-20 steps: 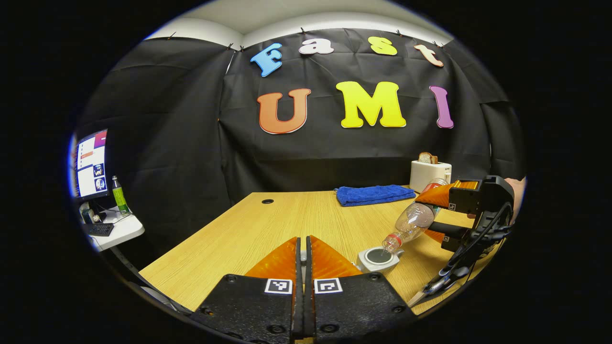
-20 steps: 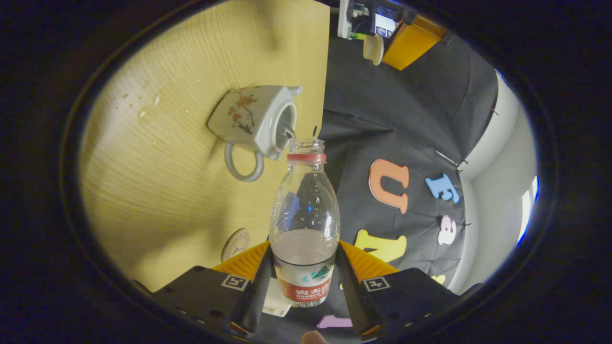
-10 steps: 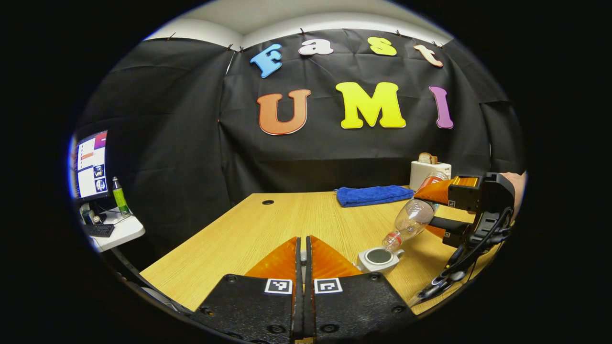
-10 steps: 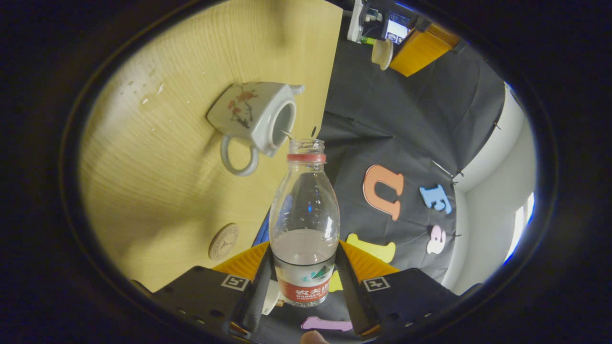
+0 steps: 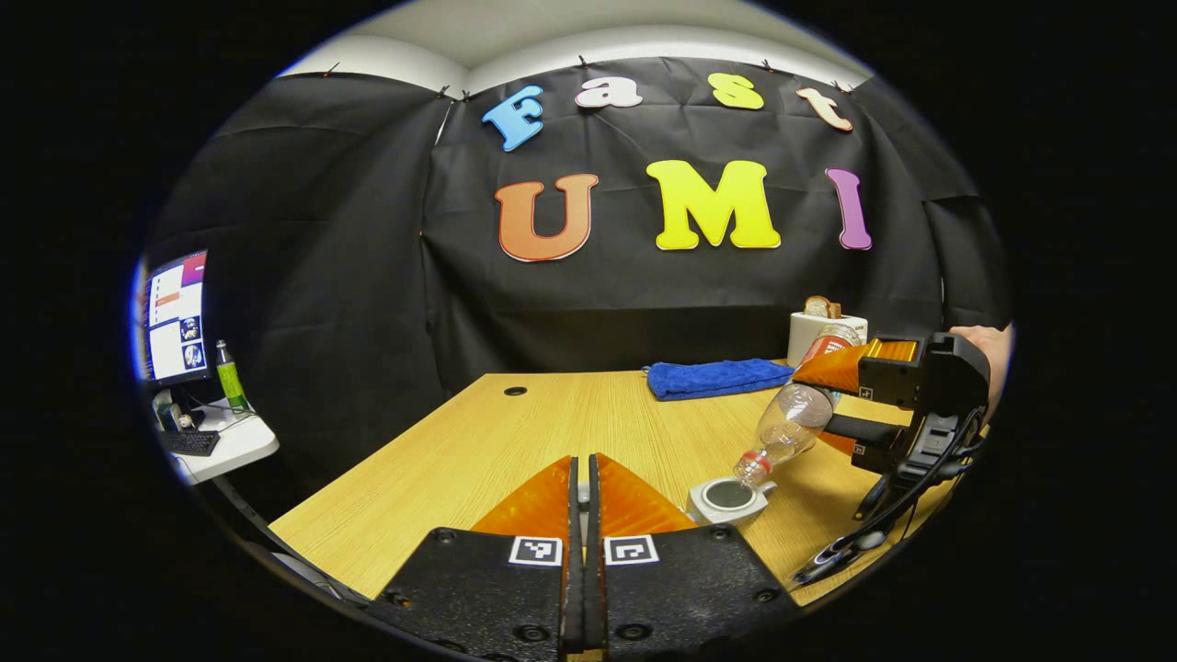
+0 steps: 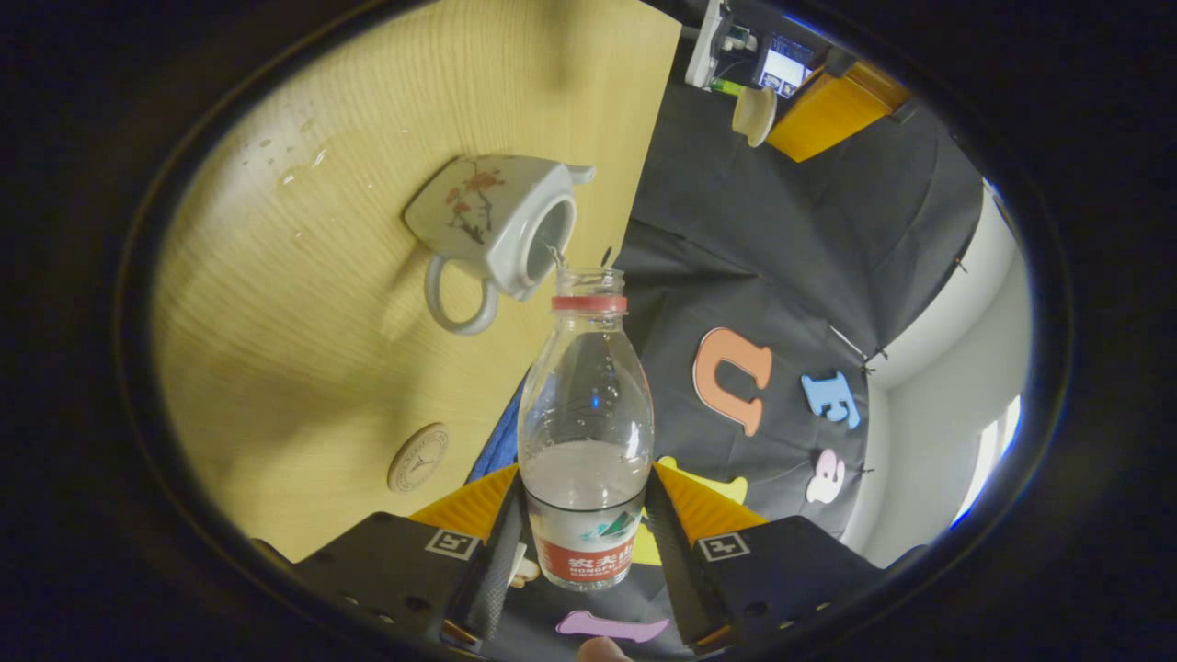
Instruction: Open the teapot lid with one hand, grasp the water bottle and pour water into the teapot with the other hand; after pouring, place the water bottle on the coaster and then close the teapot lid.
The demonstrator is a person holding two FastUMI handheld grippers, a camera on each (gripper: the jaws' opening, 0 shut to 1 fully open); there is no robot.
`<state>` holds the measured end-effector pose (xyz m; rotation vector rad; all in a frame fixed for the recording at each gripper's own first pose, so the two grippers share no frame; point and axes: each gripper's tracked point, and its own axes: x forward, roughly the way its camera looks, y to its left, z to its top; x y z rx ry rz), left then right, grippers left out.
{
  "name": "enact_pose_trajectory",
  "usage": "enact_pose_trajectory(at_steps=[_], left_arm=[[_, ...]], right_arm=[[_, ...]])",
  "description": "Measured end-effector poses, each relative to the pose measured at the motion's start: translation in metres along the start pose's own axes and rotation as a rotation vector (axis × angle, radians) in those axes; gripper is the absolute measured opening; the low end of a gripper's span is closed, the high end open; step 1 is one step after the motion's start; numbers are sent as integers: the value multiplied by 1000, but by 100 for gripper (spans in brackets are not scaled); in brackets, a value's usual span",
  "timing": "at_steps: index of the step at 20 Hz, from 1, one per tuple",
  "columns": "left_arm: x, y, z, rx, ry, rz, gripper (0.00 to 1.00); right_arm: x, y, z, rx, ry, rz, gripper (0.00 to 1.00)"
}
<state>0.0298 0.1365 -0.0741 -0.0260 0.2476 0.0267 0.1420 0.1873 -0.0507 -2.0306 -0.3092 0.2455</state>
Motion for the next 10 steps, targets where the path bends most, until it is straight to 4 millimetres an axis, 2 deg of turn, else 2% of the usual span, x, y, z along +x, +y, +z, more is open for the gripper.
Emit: enact_pose_trajectory(at_steps=[10], left_arm=[[0,2,-2,-5,5,3,3]], right_arm=[[1,-13,6,-81,-12,-35,71]])
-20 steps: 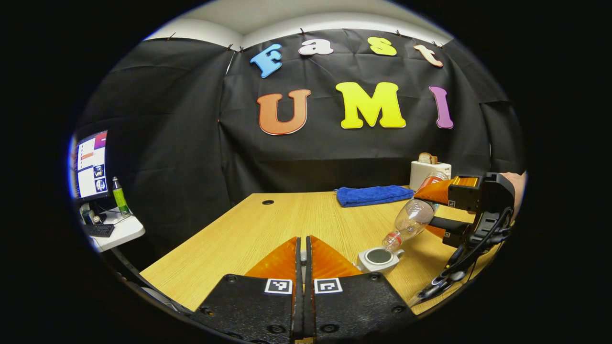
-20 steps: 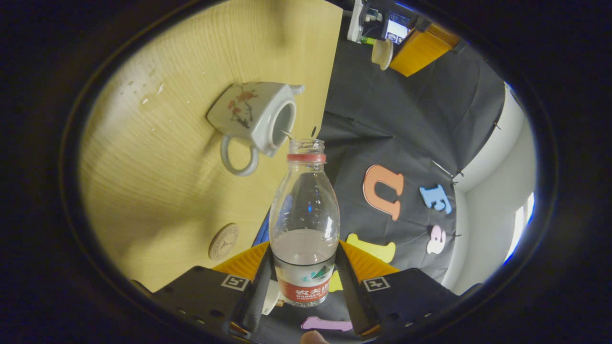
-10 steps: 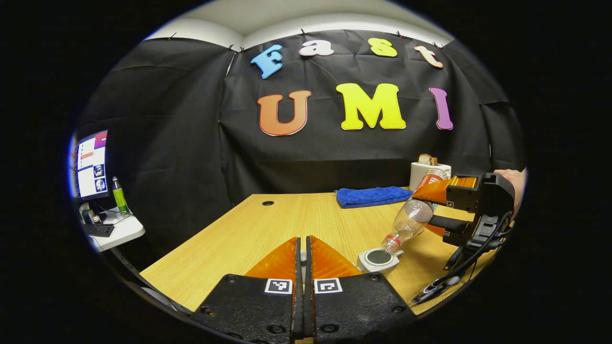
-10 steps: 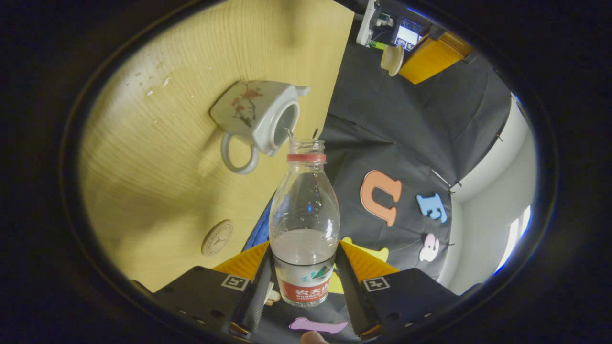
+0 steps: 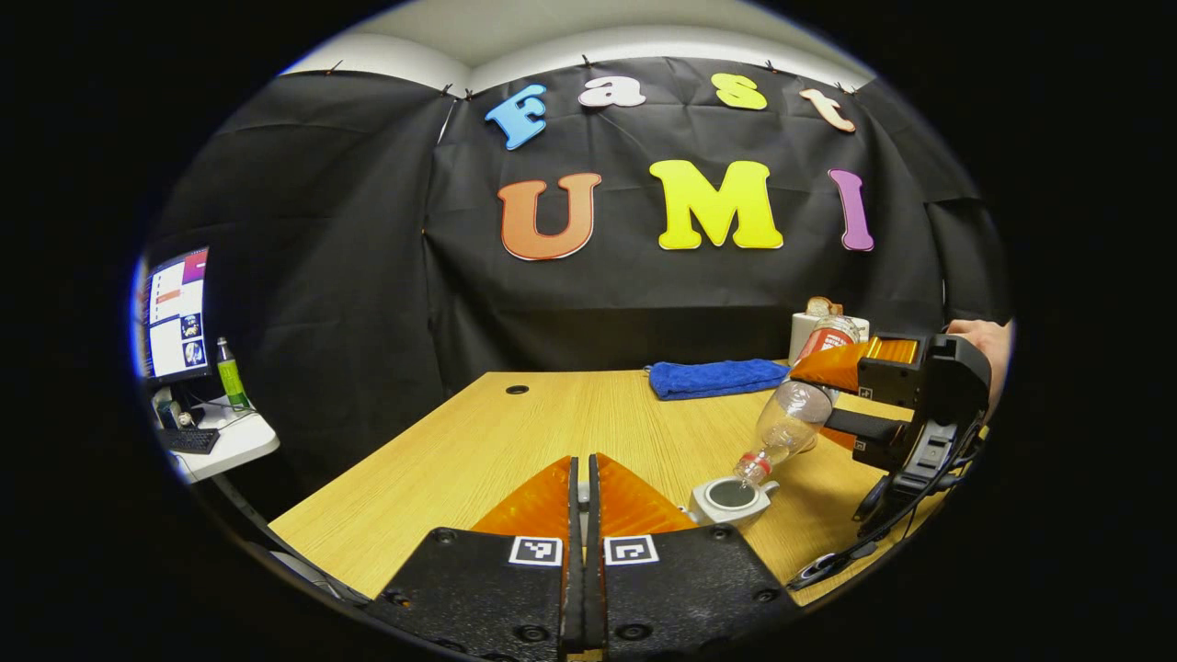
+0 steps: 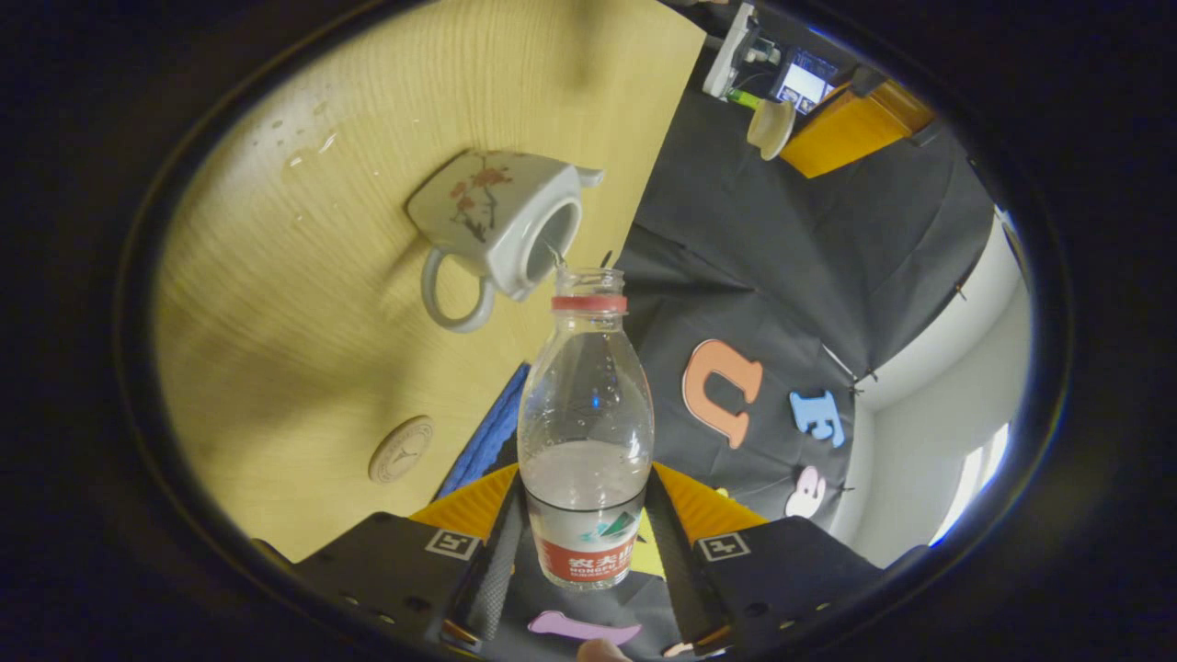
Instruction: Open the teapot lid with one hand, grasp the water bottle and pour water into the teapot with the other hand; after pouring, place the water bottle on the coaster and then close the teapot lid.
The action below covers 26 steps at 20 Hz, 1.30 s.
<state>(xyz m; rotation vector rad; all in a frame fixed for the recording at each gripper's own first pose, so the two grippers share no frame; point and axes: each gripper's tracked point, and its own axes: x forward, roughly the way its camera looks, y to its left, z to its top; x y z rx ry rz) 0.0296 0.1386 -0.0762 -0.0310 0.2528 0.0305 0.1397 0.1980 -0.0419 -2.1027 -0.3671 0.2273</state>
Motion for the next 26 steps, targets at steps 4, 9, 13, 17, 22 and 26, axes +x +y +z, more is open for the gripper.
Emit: enact_pose_trajectory(at_steps=[4,9,13,17,22,26], left_arm=[[1,1,-2,1,7,3,3],[0,-1,-1,-4,5,-3,3],[2,2,-4,-10,15,1,3],[0,2,-3,-14,13,-2,3],[0,0,-2,-5,13,-5,3],[0,3,-2,-4,14,1,3]], right_arm=[[-1,-5,0,-25,-3,-6,71],[-1,-9,0,-50,-7,-17,71],[-3,-11,1,-63,-6,-20,70],[-3,-11,1,-68,-4,-19,70],[-3,-11,2,-61,-5,-23,71],[-4,-13,2,-34,-11,-35,71]])
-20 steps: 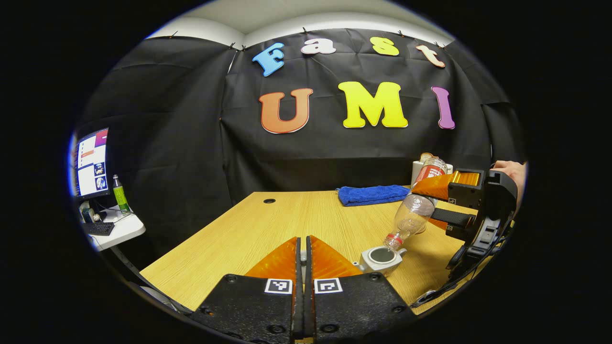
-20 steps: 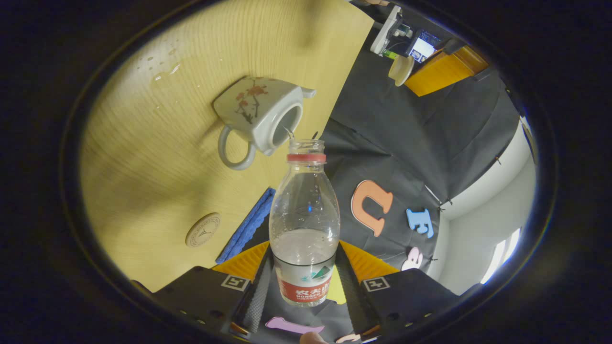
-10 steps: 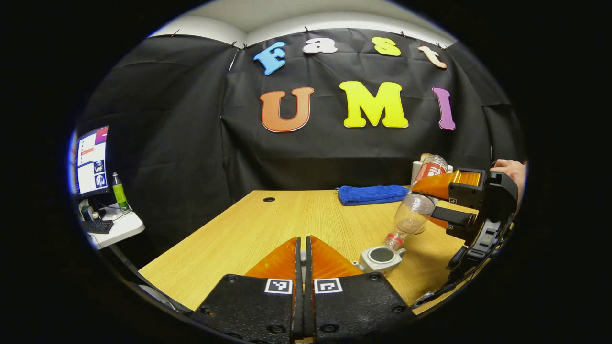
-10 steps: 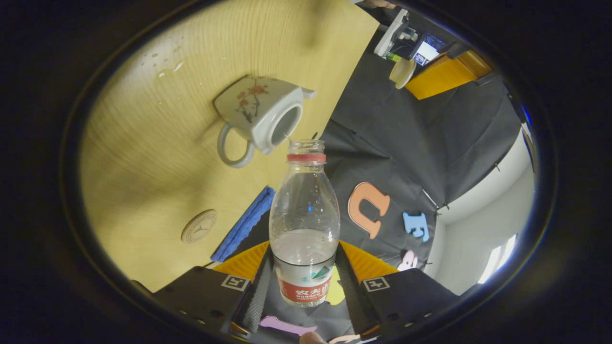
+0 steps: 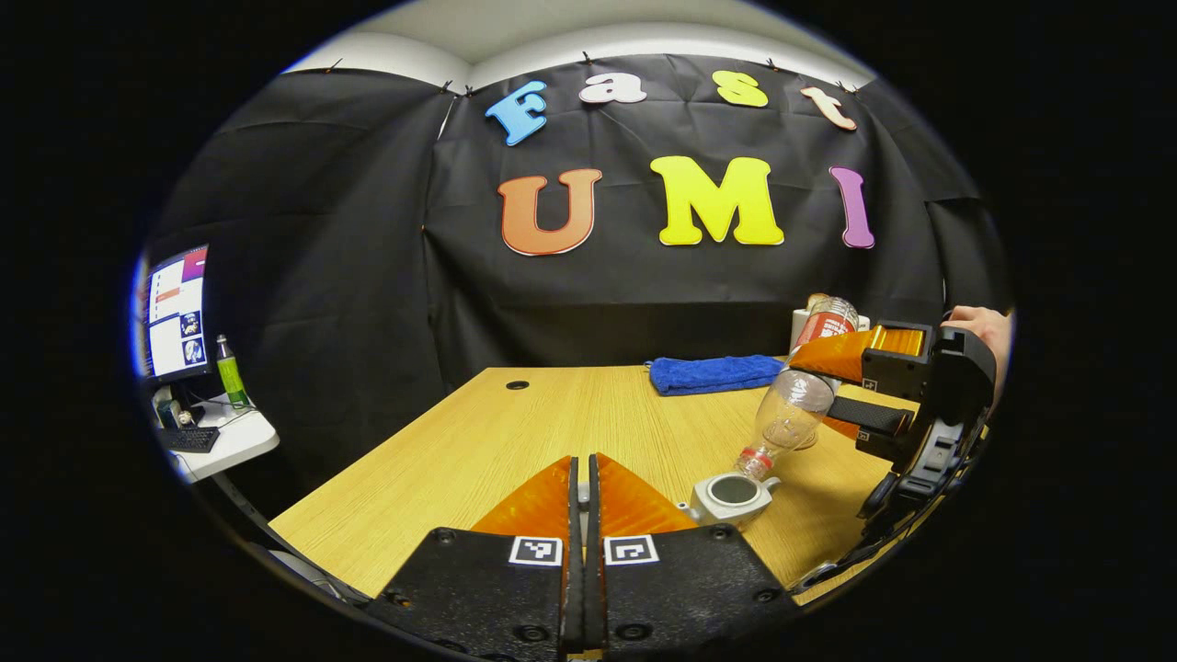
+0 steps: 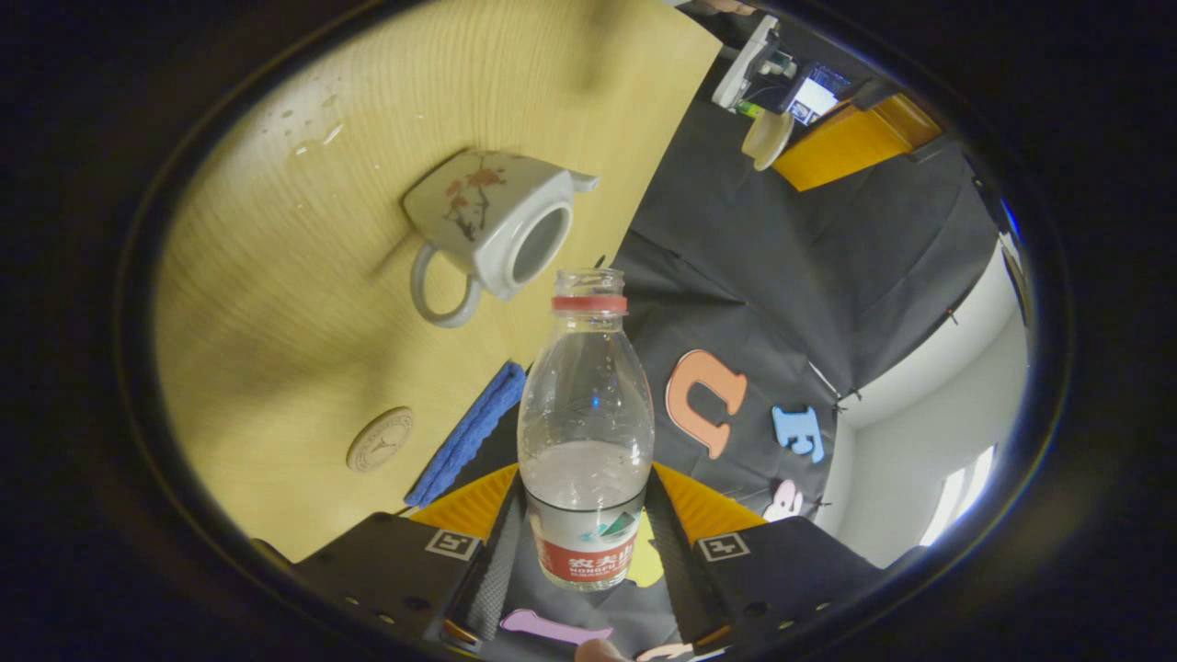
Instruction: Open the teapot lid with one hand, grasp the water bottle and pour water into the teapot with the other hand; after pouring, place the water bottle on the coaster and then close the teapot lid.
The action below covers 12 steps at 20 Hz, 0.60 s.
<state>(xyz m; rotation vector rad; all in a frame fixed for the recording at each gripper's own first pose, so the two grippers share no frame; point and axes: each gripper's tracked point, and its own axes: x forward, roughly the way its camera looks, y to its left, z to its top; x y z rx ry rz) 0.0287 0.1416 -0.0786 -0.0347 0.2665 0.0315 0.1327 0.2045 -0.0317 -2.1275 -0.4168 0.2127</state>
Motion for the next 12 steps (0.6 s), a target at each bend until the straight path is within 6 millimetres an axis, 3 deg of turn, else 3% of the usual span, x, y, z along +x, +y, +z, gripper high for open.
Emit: enact_pose_trajectory(at_steps=[7,12], left_arm=[[-5,0,7,-32,-12,-3,3],[-6,1,8,-29,-16,-5,3]], right_arm=[[2,8,-6,219,-18,7,72],[3,25,-24,659,16,93,72]])
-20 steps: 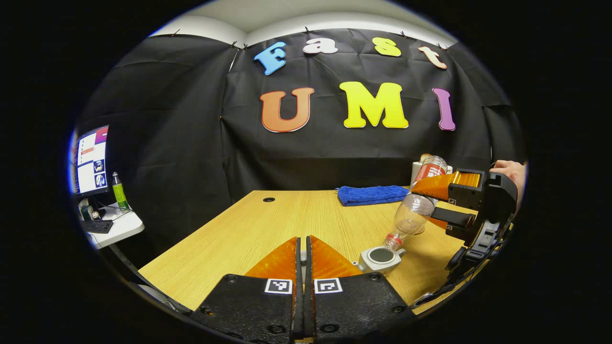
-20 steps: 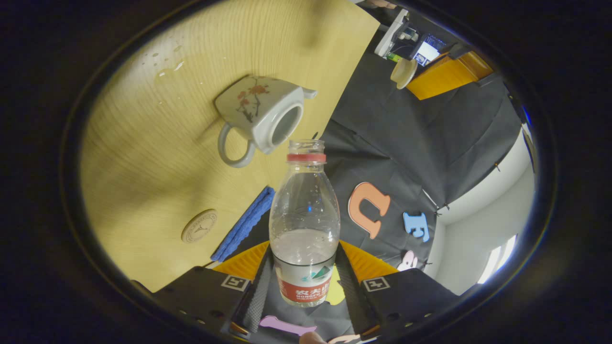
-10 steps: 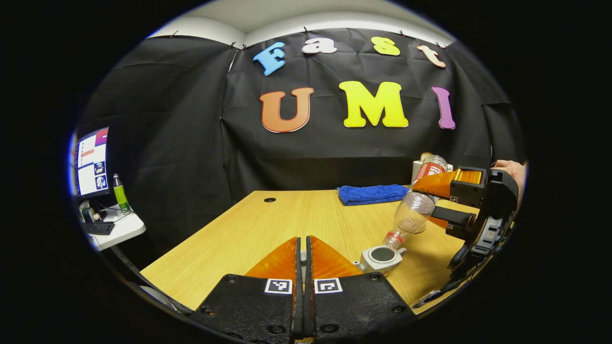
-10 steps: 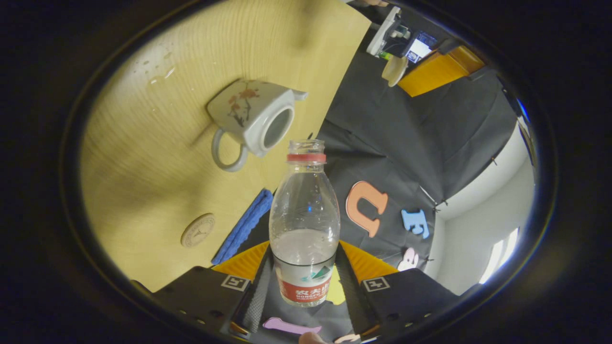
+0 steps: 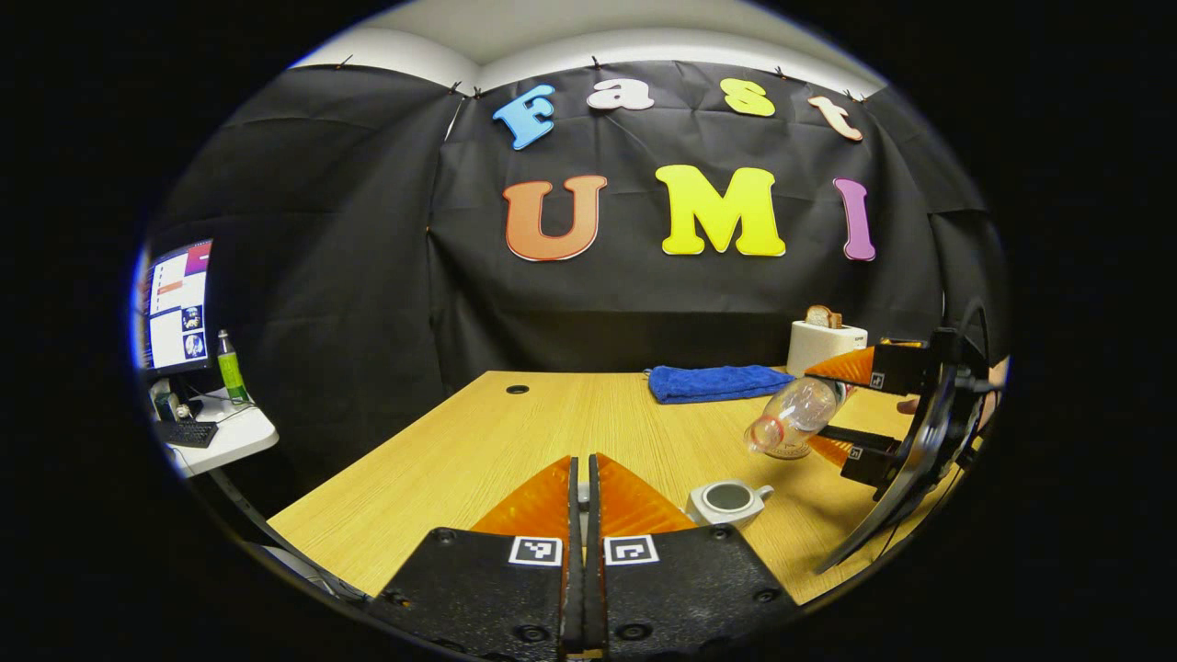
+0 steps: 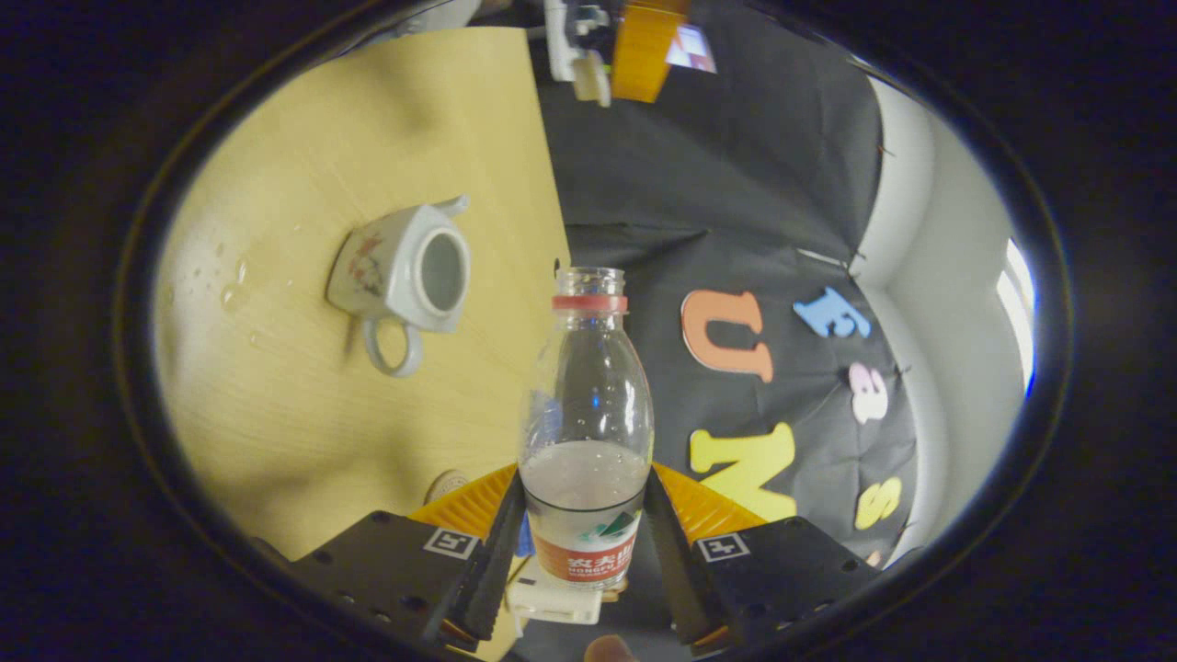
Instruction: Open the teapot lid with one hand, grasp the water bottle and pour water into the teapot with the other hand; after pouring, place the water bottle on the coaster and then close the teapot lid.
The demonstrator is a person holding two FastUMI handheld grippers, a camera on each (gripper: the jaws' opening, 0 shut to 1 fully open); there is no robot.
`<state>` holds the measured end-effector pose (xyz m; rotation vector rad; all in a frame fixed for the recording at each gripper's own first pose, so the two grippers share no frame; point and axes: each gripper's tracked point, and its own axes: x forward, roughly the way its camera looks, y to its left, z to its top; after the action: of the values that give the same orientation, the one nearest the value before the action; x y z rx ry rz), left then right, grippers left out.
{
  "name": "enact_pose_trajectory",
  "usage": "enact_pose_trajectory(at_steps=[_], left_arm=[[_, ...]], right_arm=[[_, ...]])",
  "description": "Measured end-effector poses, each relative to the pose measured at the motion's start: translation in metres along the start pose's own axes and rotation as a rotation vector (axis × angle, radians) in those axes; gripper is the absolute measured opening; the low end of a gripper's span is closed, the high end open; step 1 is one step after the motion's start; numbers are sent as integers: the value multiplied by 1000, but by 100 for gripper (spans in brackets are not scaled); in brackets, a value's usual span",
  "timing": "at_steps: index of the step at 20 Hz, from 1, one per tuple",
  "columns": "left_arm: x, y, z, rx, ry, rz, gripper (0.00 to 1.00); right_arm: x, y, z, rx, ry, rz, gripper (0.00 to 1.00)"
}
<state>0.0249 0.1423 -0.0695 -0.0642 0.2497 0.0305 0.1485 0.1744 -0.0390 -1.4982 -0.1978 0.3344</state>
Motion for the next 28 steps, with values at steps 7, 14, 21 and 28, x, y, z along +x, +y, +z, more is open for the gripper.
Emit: enact_pose_trajectory(at_steps=[7,14,21,28], left_arm=[[1,-23,3,45,-11,-29,3],[-3,-43,8,61,-27,-77,3],[-1,-40,4,67,-19,-75,3],[0,-39,1,71,-13,-71,3]], right_arm=[[14,-50,-43,671,39,-52,72],[62,-30,-88,1361,114,29,71],[80,-1,-87,1523,134,76,71],[85,24,-94,1545,177,99,71]])
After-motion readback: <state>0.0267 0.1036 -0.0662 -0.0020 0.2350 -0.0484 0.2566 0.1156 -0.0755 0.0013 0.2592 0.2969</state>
